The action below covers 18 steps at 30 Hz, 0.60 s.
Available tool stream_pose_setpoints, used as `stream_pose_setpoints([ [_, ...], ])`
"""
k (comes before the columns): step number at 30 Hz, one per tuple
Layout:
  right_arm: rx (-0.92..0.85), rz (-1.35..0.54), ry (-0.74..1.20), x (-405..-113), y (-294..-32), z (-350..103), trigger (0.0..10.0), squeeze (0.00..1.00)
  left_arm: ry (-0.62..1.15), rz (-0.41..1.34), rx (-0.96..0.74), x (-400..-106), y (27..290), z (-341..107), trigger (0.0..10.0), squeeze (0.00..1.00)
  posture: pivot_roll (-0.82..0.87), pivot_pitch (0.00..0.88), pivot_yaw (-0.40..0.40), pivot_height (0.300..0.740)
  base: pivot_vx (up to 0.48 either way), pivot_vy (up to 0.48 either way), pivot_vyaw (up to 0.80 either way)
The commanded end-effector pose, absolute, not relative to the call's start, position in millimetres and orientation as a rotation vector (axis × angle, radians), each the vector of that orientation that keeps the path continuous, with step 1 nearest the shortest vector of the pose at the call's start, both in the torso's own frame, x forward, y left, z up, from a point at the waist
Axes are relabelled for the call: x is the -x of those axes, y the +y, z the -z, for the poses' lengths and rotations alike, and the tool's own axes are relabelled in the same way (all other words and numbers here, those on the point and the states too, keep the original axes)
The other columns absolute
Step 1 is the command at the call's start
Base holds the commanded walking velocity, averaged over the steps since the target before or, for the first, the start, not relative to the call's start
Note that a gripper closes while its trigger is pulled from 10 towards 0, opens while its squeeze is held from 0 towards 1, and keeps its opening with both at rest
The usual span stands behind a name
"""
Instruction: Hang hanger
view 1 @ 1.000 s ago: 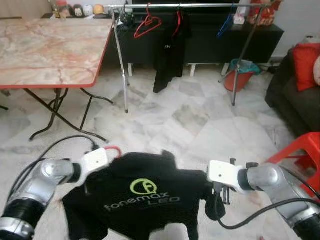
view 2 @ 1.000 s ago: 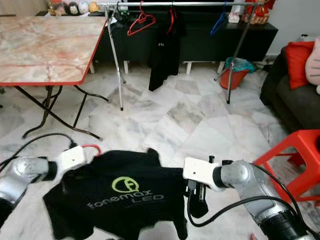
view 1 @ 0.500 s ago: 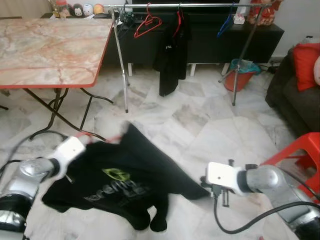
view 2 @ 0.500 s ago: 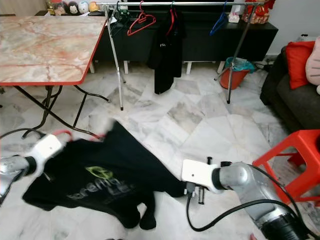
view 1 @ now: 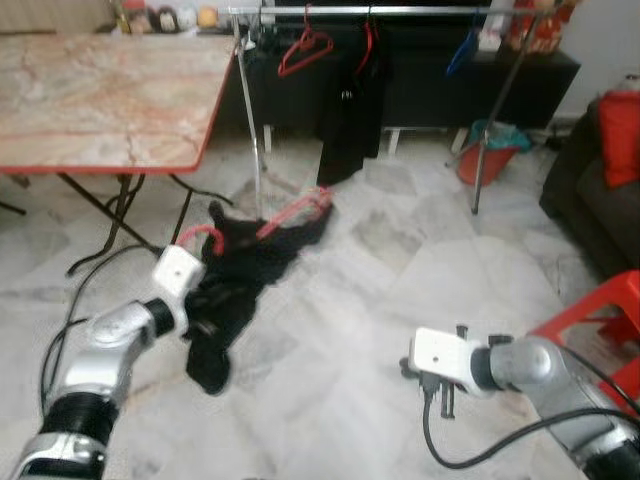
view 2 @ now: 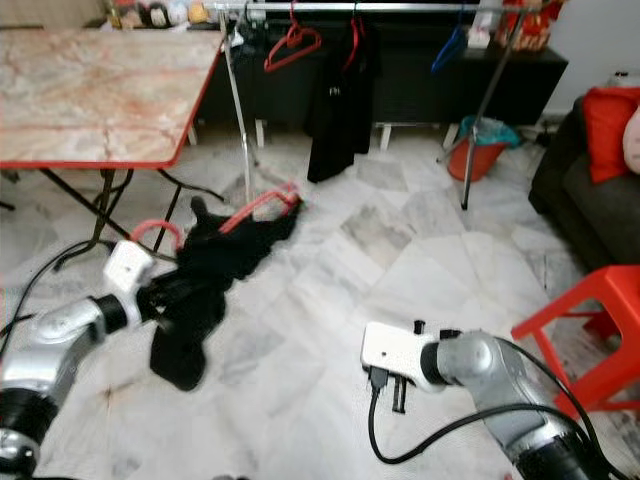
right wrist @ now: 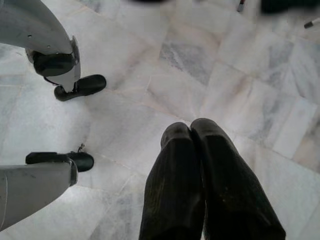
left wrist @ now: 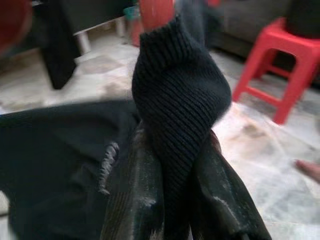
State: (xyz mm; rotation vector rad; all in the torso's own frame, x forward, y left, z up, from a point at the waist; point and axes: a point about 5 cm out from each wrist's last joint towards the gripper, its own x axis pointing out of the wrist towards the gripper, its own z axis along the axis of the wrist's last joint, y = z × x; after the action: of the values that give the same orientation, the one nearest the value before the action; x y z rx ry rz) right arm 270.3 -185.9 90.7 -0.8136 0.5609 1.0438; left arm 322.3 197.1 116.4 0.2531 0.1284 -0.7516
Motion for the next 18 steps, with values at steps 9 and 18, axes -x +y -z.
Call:
stream_pose_setpoints([
  [9,0.783,-1.040,0.466,-280,-174,-105,10.0,0.00,0.084,0.891,-0.625,-318,171,-124,10.0,0.00,0.01,0.056,-0.012,0.740,0.000,0.000,0.00],
  [18,0.790,-1.109,0.314,-291,-164,-133,10.0,0.00,0.055,1.070,-0.868,-311,137,-120,10.0,0.00,0.01,0.055,-0.014,0.740,0.000,0.000,0.00],
])
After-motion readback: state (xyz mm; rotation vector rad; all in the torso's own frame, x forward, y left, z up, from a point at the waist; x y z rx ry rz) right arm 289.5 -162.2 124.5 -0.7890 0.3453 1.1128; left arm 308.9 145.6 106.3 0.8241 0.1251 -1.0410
